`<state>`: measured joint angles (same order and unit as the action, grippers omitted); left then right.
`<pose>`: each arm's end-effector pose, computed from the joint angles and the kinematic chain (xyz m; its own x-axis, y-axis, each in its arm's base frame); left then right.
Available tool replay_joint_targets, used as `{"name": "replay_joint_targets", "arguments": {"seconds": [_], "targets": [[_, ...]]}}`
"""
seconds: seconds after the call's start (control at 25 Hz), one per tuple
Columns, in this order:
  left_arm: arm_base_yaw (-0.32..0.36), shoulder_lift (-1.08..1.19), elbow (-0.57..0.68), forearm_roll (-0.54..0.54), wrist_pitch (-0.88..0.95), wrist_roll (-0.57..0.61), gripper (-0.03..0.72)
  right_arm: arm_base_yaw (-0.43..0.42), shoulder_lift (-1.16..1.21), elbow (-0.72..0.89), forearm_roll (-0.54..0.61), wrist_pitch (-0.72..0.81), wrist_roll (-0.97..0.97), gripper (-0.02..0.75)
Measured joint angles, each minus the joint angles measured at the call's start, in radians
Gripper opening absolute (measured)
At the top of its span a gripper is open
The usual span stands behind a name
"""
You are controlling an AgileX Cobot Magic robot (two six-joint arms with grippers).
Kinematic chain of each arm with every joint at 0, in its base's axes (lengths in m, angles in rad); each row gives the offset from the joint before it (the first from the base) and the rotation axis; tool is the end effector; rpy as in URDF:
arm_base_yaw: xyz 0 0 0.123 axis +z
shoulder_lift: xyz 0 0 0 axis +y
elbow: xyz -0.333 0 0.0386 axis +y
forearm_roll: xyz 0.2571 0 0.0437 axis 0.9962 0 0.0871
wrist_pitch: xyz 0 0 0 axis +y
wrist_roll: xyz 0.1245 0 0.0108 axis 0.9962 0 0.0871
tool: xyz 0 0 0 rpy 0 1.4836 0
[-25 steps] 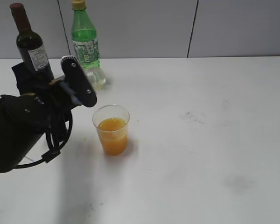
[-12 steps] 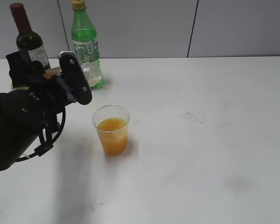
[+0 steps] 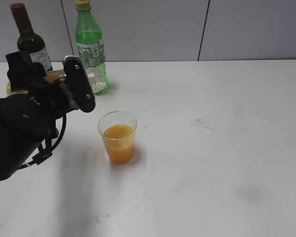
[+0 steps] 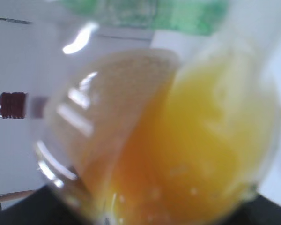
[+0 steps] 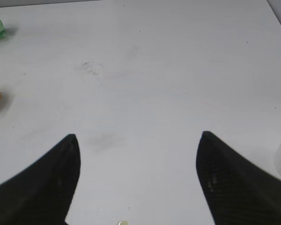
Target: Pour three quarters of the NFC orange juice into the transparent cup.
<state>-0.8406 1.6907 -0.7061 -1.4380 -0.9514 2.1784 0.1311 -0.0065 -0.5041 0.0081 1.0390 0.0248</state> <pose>0.2836 -0.1657 0.2106 -0.2691 0.9560 -0.1168 0.3455 0.2090 0.9148 -0.0173 -0.0014 0.2698 -0.4271 -0.0272 -0.9038 -0.1247 0.9918 0.0291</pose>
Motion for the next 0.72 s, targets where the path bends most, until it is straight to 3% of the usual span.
{"name": "replay_joint_targets", "arguments": {"seconds": [0.72], "targets": [[0.001,0.000,0.000,0.022,-0.011,-0.001,0.477,0.000,0.000,0.000,0.000,0.000,0.000,0.591]]}}
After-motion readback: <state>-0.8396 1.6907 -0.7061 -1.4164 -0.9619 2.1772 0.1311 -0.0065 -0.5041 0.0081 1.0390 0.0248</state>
